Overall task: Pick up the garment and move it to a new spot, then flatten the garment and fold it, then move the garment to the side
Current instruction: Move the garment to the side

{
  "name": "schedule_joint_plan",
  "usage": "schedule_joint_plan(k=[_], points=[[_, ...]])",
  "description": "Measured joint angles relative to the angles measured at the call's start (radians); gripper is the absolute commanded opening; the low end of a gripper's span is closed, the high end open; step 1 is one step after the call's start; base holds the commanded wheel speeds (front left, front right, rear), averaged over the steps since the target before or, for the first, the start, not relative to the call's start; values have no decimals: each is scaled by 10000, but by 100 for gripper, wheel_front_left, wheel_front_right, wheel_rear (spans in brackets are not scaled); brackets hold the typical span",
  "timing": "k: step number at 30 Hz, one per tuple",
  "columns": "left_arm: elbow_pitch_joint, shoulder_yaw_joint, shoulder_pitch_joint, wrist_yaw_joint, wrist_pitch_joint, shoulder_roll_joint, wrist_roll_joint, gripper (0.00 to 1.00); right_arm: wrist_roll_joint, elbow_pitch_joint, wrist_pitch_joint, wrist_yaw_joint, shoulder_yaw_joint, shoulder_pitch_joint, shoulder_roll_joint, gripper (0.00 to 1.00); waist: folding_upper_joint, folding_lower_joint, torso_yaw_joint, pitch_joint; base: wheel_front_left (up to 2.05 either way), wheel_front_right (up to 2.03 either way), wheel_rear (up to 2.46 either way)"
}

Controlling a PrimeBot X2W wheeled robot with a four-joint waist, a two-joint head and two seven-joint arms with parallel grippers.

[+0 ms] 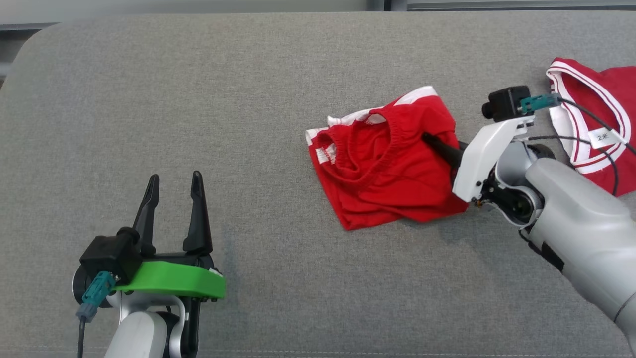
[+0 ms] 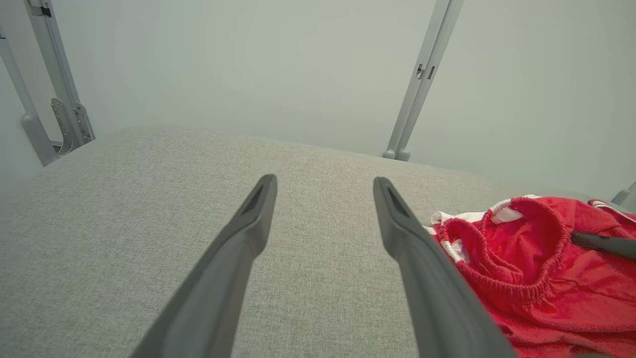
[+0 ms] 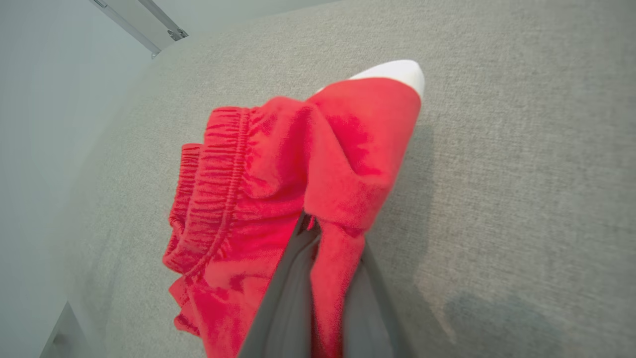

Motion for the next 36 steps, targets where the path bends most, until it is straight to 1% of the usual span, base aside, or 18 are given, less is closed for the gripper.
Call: schedule_joint_plan(k=[7, 17, 24, 28, 36], points=[[-2, 25, 1, 0, -2, 2, -2, 100, -456, -107, 332, 0, 211, -829, -978, 0, 0, 0, -307, -175, 0, 0, 0], [-67, 236, 16, 0, -4, 2, 46, 100, -489, -293, 1108, 0, 366, -1392, -1827, 0, 0, 0, -898, -410, 0, 0, 0], [-261, 174, 17, 0, 13, 4, 75, 100, -683, -309, 1699, 0, 399, -2034, -2696, 0, 0, 0, -1274, -407, 0, 0, 0], [-420, 10, 7, 0, 15, 2, 167, 100, -826, -86, 1866, 0, 293, -2277, -3177, 0, 0, 0, -1287, -281, 0, 0, 0], [-723, 65, 4, 0, 102, 4, 405, 100, -1118, 339, 1958, -15, 274, -2491, -3768, 0, 0, 0, -1089, -53, 0, 0, 0]])
